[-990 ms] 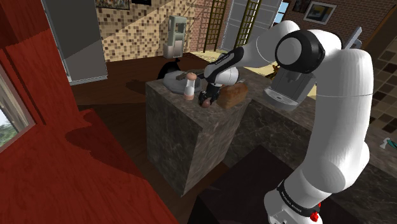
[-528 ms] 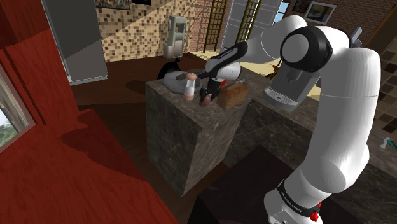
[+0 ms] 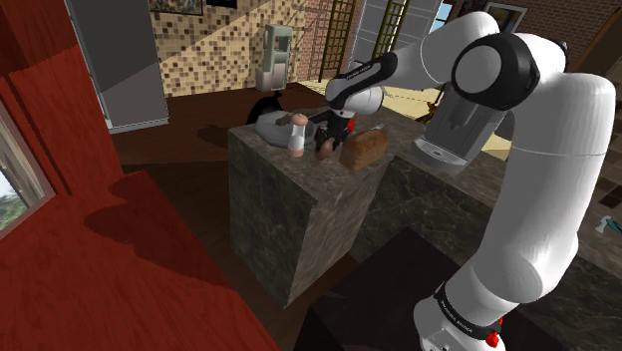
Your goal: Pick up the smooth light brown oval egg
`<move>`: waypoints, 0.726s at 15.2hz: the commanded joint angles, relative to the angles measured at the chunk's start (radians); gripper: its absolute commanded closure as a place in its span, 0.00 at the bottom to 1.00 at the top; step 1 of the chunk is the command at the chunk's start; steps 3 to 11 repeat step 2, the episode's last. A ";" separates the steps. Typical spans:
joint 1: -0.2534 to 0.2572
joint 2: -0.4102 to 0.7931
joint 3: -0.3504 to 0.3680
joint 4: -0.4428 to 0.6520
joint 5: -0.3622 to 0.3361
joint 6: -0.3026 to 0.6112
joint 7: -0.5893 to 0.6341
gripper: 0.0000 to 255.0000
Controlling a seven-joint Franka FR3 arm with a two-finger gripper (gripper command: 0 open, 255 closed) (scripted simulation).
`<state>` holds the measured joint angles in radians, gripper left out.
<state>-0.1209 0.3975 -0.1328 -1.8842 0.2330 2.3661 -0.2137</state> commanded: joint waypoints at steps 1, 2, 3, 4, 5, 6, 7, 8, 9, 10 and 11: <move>0.000 -0.008 -0.002 0.005 -0.003 -0.013 0.003 1.00; 0.000 -0.008 -0.002 0.005 -0.003 -0.013 0.003 1.00; 0.000 -0.008 -0.002 0.005 -0.003 -0.013 0.003 1.00; 0.000 -0.008 -0.002 0.005 -0.003 -0.013 0.003 1.00; 0.000 -0.008 -0.002 0.005 -0.003 -0.013 0.003 1.00; 0.000 -0.008 -0.002 0.005 -0.003 -0.013 0.003 1.00; 0.000 -0.008 -0.002 0.005 -0.003 -0.013 0.003 1.00; 0.000 -0.008 -0.002 0.005 -0.003 -0.013 0.003 1.00; 0.000 -0.008 -0.002 0.005 -0.003 -0.013 0.003 1.00; 0.000 -0.008 -0.002 0.005 -0.003 -0.013 0.003 1.00; 0.000 -0.008 -0.002 0.005 -0.003 -0.013 0.003 1.00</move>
